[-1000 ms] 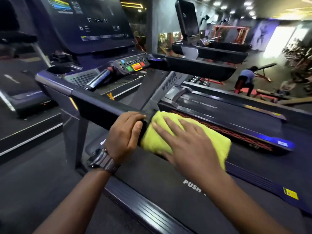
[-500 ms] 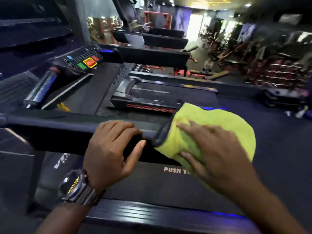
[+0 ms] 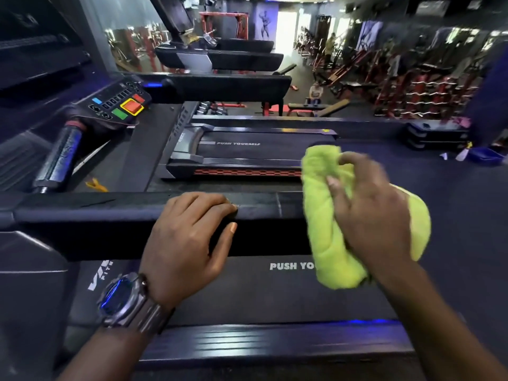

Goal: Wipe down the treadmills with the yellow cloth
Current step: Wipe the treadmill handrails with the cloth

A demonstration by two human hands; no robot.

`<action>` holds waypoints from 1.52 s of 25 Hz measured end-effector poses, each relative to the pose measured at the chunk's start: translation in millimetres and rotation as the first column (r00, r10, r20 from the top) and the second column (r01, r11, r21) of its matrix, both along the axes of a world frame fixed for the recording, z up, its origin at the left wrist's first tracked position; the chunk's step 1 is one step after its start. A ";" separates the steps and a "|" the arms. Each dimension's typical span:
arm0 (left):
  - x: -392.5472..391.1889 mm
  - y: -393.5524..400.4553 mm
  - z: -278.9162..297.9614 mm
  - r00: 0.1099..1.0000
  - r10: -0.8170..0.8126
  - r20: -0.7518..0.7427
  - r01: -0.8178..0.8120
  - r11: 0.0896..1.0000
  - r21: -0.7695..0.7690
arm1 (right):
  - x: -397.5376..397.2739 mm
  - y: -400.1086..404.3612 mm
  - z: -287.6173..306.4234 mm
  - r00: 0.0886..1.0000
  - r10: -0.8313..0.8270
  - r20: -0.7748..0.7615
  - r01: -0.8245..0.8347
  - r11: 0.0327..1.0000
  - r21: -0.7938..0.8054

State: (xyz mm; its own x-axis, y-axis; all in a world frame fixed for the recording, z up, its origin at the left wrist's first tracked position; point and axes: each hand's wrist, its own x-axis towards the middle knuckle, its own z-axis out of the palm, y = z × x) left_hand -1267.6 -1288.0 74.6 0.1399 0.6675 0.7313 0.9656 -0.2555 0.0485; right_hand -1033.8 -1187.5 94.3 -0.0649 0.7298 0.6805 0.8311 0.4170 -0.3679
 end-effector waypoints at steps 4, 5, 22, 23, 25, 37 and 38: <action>-3.0 1.1 -6.8 0.998 -0.021 0.053 0.021 1.000 0.002 | -65.9 -36.1 -15.1 0.957 0.031 0.290 -0.021 0.999 -0.037; -6.1 0.7 -6.7 0.997 -0.045 0.064 0.045 0.999 0.001 | -65.3 -38.3 -21.4 0.915 0.105 0.390 -0.090 0.994 -0.058; -50.4 -16.0 -4.4 0.967 -0.173 0.185 0.190 0.978 -0.082 | -123.1 -61.0 -24.3 0.949 -0.223 0.222 0.233 0.972 -0.021; -51.0 -15.6 -4.5 0.968 -0.172 0.181 0.188 0.979 -0.074 | -119.8 -65.1 -30.4 0.952 -0.115 0.285 0.117 0.993 0.011; -50.5 -15.6 -4.0 0.974 -0.152 0.167 0.167 0.982 -0.082 | -71.6 -56.5 -31.7 0.941 -0.057 0.334 0.045 0.998 0.043; -5.9 -7.3 -5.7 0.986 -0.095 0.136 0.114 0.984 -0.138 | -17.3 -28.3 -35.8 0.963 -0.266 0.050 0.265 0.964 0.023; -3.5 -7.4 -7.5 0.986 -0.086 0.143 0.106 0.984 -0.141 | -39.0 -31.0 -37.7 0.948 -0.318 0.009 0.318 0.948 -0.008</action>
